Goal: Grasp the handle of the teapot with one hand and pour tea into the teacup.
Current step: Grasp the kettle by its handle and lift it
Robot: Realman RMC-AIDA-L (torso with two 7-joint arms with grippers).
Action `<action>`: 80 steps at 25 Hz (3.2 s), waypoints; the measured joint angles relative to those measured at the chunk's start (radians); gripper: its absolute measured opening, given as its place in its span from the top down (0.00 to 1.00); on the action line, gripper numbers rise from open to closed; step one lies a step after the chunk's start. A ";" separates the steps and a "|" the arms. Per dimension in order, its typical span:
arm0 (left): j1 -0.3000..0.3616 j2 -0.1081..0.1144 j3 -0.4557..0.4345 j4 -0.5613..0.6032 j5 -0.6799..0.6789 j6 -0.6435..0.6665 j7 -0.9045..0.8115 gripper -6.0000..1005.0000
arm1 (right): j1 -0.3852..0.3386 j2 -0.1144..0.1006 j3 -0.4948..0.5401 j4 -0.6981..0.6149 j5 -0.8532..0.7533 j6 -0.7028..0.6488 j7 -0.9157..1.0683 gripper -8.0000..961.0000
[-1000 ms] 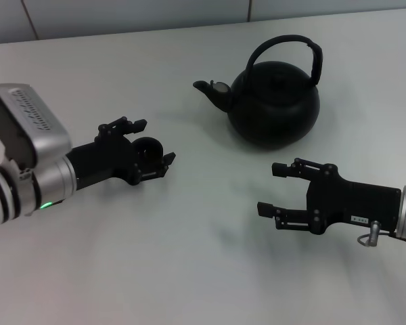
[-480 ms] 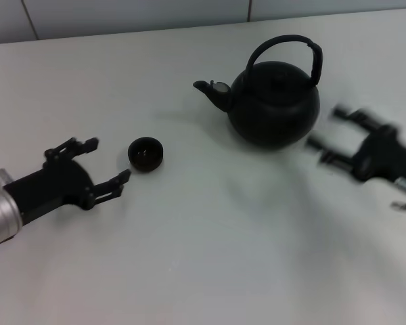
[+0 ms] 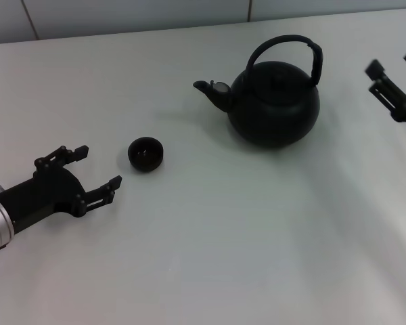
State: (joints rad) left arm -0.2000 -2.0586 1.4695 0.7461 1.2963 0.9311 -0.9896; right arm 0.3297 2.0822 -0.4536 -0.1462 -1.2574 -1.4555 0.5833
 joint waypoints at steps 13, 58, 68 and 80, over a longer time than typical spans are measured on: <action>-0.001 0.000 0.000 -0.004 0.000 0.000 0.001 0.16 | 0.083 0.002 -0.045 0.016 -0.005 0.159 0.001 0.13; -0.008 -0.003 0.000 0.006 0.037 0.008 -0.008 0.16 | 0.210 0.002 -0.070 0.034 -0.004 0.349 -0.005 0.79; -0.007 -0.001 0.000 0.007 0.037 0.015 -0.009 0.16 | 0.210 0.003 -0.070 0.025 -0.004 0.282 -0.043 0.89; -0.011 -0.001 0.000 0.006 0.037 0.015 -0.009 0.16 | 0.284 0.002 -0.191 -0.032 -0.006 0.235 -0.201 0.89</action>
State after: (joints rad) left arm -0.2111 -2.0600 1.4695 0.7521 1.3330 0.9465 -0.9987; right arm 0.6133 2.0841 -0.6449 -0.1779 -1.2630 -1.2205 0.3824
